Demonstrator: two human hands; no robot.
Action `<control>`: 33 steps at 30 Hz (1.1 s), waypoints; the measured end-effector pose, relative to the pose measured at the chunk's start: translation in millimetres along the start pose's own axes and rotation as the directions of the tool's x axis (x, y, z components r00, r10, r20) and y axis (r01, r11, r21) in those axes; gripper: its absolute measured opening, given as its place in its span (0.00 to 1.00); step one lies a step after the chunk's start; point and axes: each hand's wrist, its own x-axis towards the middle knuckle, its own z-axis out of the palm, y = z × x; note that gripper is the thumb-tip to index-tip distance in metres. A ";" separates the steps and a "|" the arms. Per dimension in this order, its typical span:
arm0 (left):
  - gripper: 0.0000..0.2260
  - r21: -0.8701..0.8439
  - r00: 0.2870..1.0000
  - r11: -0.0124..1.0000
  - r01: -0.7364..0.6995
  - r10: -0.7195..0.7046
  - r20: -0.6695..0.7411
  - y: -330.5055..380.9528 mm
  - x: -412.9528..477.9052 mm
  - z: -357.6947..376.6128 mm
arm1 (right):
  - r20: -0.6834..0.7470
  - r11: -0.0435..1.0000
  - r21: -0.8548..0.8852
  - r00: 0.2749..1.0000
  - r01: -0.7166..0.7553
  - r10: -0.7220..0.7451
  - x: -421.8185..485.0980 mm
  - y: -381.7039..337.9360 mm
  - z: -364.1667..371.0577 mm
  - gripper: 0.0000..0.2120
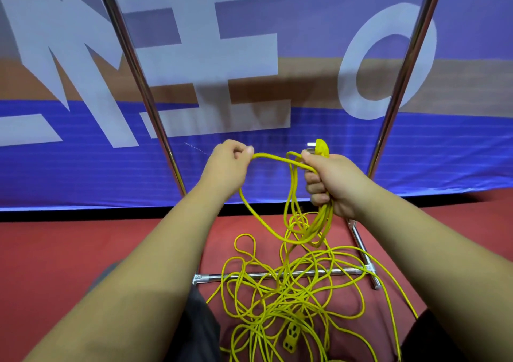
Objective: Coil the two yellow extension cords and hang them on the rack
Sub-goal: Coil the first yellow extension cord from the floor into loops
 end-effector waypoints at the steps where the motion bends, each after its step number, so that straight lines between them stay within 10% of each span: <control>1: 0.13 0.156 0.997 0.988 -0.011 0.023 -0.075 0.0 -4.5 4.4 | -0.037 1.000 0.028 0.999 -0.002 0.003 1.2 -0.5 -0.6 0.11; 4: 0.06 0.049 0.976 0.987 -0.155 0.145 0.160 13.9 -23.6 15.9 | -0.131 0.998 0.063 0.991 0.008 0.001 6.3 0.9 -1.5 0.11; 8: 0.04 -0.033 0.680 0.972 -0.233 0.188 0.709 16.3 -51.9 40.3 | -0.233 0.991 0.125 0.972 0.039 -0.009 14.7 3.1 -2.8 0.10; 22: 0.05 -0.269 0.839 0.928 -0.256 0.352 0.416 15.6 -56.3 69.7 | -0.303 0.971 0.227 0.953 0.077 -0.005 14.4 -2.0 -12.1 0.18; 33: 0.13 -0.346 0.867 0.933 0.102 0.088 0.491 14.5 -40.3 64.9 | -0.110 0.973 0.231 0.993 -0.021 0.048 17.3 -3.9 -10.6 0.13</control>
